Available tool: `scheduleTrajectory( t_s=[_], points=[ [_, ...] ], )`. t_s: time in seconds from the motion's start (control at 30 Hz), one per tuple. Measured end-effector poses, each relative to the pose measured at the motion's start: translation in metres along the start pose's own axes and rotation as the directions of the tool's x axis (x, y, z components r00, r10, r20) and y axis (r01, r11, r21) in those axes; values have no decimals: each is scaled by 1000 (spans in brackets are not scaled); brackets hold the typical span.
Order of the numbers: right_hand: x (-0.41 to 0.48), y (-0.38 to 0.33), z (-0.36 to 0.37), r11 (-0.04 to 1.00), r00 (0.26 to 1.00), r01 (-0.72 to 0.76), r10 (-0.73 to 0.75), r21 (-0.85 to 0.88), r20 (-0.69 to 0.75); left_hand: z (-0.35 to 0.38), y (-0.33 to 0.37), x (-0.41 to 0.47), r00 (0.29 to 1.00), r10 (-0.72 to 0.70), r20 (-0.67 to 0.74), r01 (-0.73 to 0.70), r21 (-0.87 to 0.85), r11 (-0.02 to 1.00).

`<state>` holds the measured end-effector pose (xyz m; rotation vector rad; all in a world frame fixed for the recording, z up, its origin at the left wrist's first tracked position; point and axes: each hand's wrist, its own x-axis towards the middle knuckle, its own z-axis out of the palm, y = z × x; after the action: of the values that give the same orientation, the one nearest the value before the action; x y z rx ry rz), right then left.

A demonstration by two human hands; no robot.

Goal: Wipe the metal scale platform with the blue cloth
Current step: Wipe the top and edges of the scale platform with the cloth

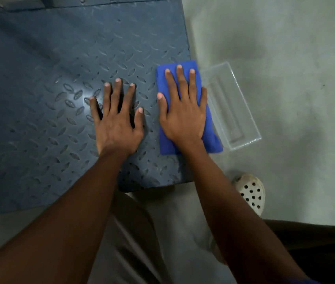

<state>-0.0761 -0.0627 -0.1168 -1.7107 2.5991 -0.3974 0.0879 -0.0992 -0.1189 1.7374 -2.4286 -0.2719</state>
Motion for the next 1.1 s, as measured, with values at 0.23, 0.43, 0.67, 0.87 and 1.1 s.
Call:
scheduleTrajectory(
  t_s=[0.23, 0.43, 0.67, 0.87, 1.1],
  points=[
    [-21, -8, -10, 992, 990, 114, -118, 48, 75, -3, 1, 3, 999, -38, 13, 38, -29, 999],
    [-76, 17, -20, 991, 986, 130, -134, 40, 100, -1, 2, 12, 999, -42, 25, 42, 5, 999],
    [81, -5, 11, 997, 997, 73, -73, -10, 40, -1, 1, 49, 999, -8, 42, 7, 43, 999],
    [92, -16, 15, 994, 995, -97, 98, 56, -17, 5, -3, 68, 1000, -6, 25, 5, 39, 999],
    [121, 27, 19, 950, 972, 235, -225, 207, -72, 6, -11, 98, 1000, -15, 25, 14, 53, 999]
  ],
)
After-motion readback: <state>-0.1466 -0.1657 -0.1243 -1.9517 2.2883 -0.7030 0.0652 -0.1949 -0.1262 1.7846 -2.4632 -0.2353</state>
